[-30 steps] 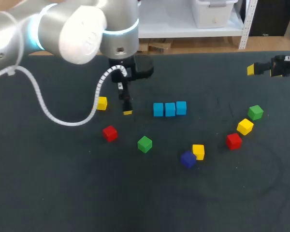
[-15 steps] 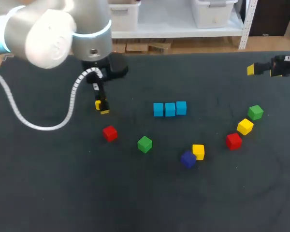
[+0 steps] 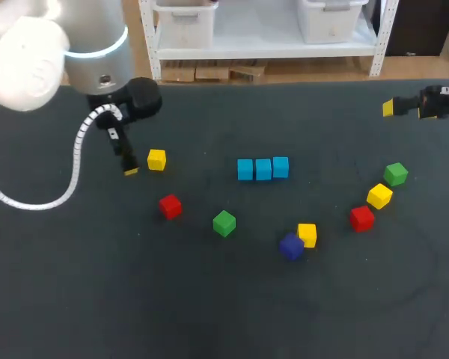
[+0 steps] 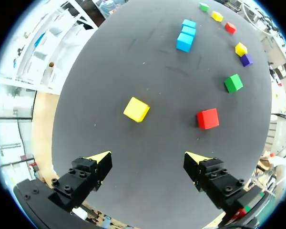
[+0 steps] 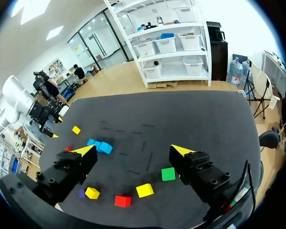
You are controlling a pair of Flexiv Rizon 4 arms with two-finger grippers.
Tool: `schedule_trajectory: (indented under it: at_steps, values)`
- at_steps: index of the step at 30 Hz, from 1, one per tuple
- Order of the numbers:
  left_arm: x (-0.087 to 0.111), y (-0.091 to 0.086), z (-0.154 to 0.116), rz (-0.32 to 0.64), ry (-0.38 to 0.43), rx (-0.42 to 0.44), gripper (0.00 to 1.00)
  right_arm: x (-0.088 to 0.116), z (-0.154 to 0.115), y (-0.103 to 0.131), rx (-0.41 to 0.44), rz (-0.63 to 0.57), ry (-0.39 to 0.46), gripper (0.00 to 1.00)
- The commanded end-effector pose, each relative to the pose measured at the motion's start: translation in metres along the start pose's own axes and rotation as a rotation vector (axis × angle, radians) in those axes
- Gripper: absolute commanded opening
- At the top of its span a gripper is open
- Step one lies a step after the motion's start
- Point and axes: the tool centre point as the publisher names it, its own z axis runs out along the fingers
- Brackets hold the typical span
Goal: Place the blue cubes, place green cubes on the blue cubes, place the yellow cubes on the green cubes, then place the red cubes on the yellow cubes, and place purple cube on the red cubes.
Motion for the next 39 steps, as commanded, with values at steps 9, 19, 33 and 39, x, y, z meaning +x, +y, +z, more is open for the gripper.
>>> schedule_trajectory:
  at_steps: [9,19,33,39]
  values:
    - [0.057,0.018,-0.011,-0.134,-0.028,-0.02,1.0,0.0,-0.001,0.0,0.0,0.0,0.001,1.0]
    - [0.104,0.03,-0.014,-0.281,-0.014,-0.041,1.0,0.0,-0.001,0.0,0.0,0.0,0.001,1.0]
    - [0.13,0.04,-0.014,-0.359,-0.014,-0.053,1.0,0.0,-0.001,0.0,0.0,0.0,0.001,1.0]
    - [0.126,0.041,-0.012,-0.373,-0.005,-0.051,1.0,0.0,-0.001,0.0,0.0,0.0,0.001,1.0]
